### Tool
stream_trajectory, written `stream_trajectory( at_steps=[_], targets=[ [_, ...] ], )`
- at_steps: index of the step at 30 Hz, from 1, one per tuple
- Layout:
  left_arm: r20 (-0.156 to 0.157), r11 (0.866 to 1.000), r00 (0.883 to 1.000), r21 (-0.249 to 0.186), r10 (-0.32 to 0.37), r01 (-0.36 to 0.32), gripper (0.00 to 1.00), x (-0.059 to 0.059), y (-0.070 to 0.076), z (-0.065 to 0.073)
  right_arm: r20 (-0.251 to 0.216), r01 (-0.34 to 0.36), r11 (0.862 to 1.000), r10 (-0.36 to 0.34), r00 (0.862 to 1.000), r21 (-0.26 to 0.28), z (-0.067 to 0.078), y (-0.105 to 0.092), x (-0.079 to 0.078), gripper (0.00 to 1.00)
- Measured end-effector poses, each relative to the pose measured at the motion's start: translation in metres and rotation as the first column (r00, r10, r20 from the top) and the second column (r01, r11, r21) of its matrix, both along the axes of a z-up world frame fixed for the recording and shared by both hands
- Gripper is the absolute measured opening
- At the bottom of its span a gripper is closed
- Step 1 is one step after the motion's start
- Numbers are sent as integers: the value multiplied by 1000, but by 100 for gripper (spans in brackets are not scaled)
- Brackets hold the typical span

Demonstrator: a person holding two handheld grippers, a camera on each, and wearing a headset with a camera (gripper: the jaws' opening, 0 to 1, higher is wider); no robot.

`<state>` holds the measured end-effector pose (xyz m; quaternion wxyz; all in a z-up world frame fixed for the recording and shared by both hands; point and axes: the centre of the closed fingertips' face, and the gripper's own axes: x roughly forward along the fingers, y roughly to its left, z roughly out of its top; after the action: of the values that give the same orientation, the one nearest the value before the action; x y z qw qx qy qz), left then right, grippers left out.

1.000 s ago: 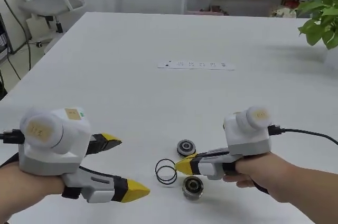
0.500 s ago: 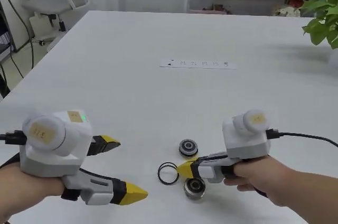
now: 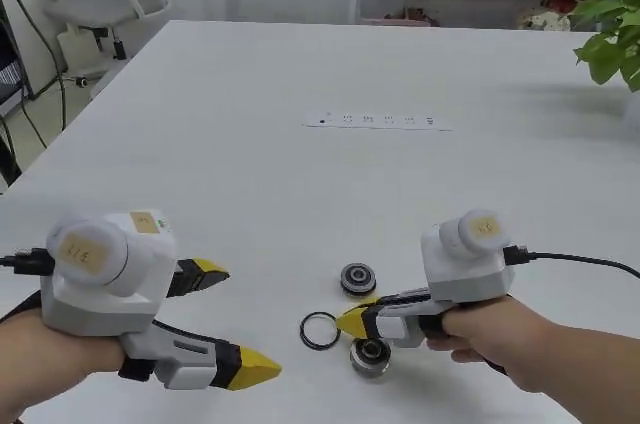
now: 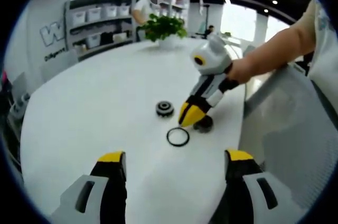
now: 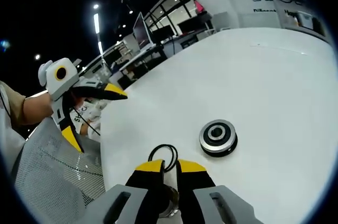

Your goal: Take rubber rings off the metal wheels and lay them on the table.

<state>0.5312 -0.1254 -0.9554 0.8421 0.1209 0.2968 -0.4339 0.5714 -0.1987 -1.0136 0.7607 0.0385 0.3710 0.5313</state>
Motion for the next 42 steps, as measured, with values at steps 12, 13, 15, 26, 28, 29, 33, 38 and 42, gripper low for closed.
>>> stream_trajectory(
  at_steps=[12, 13, 15, 26, 28, 29, 33, 38, 42],
  targets=[
    [-2, 1000, 1000, 1, -8, 8, 74, 10, -2, 3, 39, 31, 999, -32, 999, 36, 20, -12, 11, 13],
    [-2, 1000, 1000, 1, -9, 9, 74, 11, -3, 3, 43, 34, 999, -35, 998, 36, 21, -13, 12, 13],
    [-1, 1000, 1000, 1, -13, 13, 74, 13, -5, 3, 52, 39, 999, -41, 998, 34, 23, -18, 15, 14],
    [15, 1000, 1000, -11, -27, 27, 70, 32, -16, 9, 91, 83, 996, -85, 992, 26, 25, -37, 30, 21],
    [17, 1000, 999, -13, -28, 28, 69, 36, -19, 10, 103, 84, 996, -85, 991, 15, 24, -40, 32, 22],
    [16, 999, 999, -12, -30, 30, 69, 38, -20, 9, 111, 83, 997, -83, 990, 9, 23, -42, 33, 23],
    [9, 999, 999, -8, -38, 38, 66, 46, -22, 6, 122, 83, 997, -82, 989, 0, 22, -46, 35, 23],
    [13, 999, 999, -6, -46, 46, 64, 54, -28, 3, 148, 75, 997, -71, 986, -19, 20, -50, 39, 24],
    [12, 998, 998, 3, -55, 55, 62, 60, -32, -1, 165, 65, 997, -58, 985, -37, 16, -53, 41, 25]
  ],
)
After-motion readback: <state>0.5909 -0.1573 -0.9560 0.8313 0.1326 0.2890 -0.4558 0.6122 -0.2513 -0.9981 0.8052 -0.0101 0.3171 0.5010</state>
